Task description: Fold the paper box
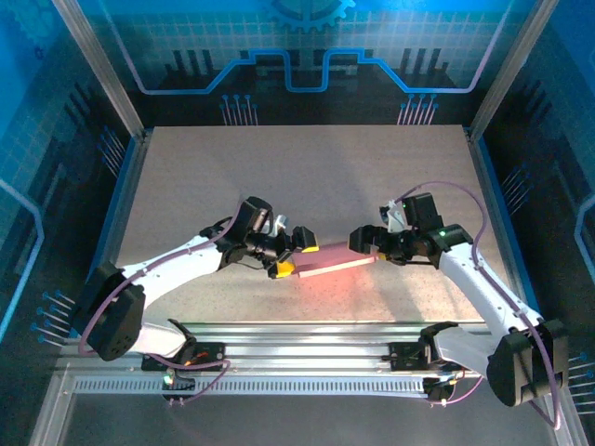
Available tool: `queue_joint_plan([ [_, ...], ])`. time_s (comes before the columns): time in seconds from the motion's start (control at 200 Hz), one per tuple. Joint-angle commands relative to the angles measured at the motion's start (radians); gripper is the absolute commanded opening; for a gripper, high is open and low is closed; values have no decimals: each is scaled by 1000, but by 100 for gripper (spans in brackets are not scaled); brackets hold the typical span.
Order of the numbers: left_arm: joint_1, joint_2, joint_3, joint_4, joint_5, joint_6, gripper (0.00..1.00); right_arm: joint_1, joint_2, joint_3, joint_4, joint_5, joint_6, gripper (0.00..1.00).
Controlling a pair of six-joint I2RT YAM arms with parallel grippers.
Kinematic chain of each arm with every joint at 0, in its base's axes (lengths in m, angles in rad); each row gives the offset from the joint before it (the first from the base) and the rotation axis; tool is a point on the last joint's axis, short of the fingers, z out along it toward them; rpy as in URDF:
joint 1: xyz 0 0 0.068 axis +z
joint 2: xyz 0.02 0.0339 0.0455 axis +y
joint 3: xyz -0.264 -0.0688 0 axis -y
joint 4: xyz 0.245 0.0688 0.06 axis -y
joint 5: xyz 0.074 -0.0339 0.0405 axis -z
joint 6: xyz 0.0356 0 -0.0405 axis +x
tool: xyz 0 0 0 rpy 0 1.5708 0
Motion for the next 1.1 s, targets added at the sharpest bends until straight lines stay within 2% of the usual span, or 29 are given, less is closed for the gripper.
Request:
queue_joint_plan([
  [0.0, -2, 11, 48, 50, 68, -17, 99, 0, -15, 34, -45, -65, -7, 100],
  [1.091, 14, 28, 53, 71, 103, -32, 99, -14, -27, 61, -98, -59, -21, 100],
])
